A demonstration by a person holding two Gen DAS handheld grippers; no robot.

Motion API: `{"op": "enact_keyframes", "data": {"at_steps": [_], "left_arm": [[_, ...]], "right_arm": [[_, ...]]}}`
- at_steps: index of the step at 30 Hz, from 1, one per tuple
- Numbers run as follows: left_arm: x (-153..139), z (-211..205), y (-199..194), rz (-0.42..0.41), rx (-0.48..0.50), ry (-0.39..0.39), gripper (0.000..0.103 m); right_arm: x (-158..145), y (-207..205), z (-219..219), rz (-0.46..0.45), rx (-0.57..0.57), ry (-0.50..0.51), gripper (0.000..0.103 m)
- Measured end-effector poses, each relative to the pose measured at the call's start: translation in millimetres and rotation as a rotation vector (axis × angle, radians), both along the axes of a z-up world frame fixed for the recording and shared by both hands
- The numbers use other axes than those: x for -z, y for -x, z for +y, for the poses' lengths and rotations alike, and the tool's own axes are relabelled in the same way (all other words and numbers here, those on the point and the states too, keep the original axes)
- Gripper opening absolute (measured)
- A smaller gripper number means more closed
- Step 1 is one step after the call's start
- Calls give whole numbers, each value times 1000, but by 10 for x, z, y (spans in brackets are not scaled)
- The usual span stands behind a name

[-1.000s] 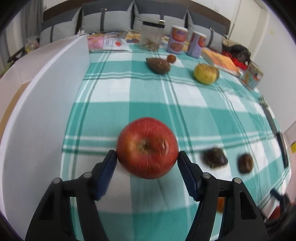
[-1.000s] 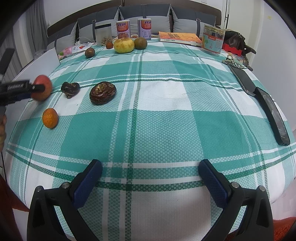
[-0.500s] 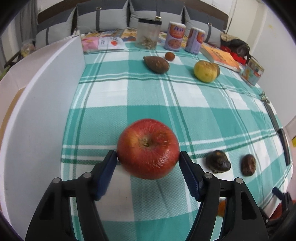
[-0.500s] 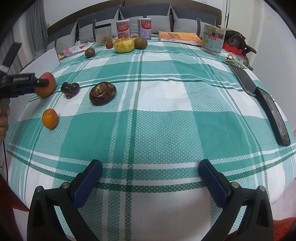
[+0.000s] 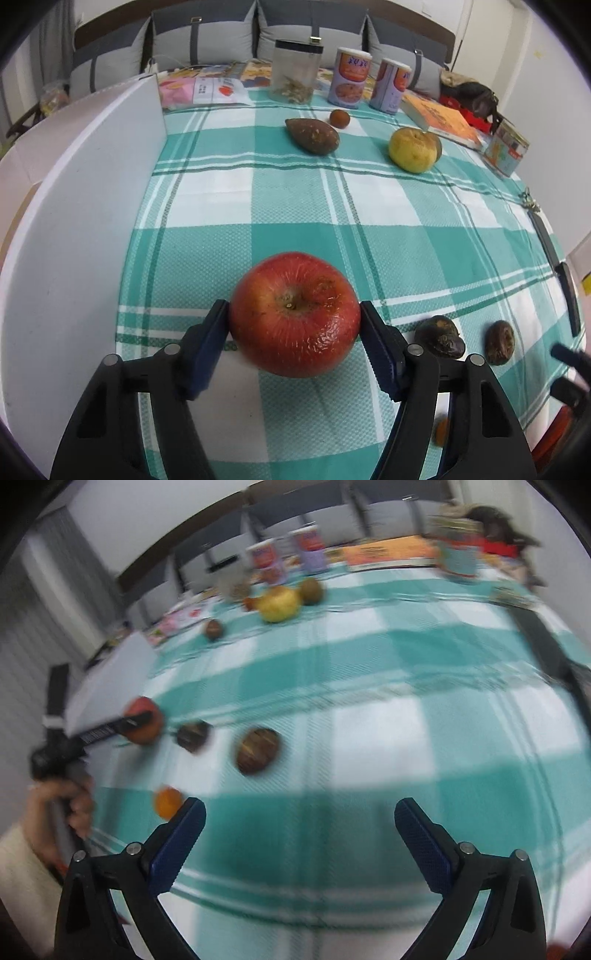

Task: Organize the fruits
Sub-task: 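Grasp the dark round fruit with the right tool while the left tool holds the apple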

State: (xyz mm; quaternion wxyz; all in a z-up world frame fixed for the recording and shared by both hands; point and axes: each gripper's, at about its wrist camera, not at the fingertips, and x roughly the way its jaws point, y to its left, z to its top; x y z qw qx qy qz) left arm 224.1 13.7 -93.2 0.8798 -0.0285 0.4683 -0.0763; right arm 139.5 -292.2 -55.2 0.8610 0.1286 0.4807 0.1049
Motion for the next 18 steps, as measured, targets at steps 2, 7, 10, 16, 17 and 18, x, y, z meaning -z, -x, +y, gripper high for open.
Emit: {"op": "enact_keyframes", "data": {"at_steps": [2, 7, 10, 16, 17, 18], "left_arm": [[-23, 28, 23, 4, -24, 10, 71], [-168, 116, 127, -11, -50, 49, 71], [-305, 155, 219, -17, -48, 70, 71], [-808, 333, 609, -17, -48, 243, 71], [-891, 363, 675, -20, -44, 268, 71], [-1050, 427, 800, -29, -35, 309, 71]], "right_arm": [[-15, -271, 198, 37, -74, 16, 82], [253, -682, 639, 186, -166, 169, 64], [276, -721, 807, 187, -201, 309, 44], [-39, -694, 618, 158, -138, 166, 43], [-175, -672, 606, 139, -134, 126, 43], [-297, -649, 618, 120, -139, 103, 43]]}}
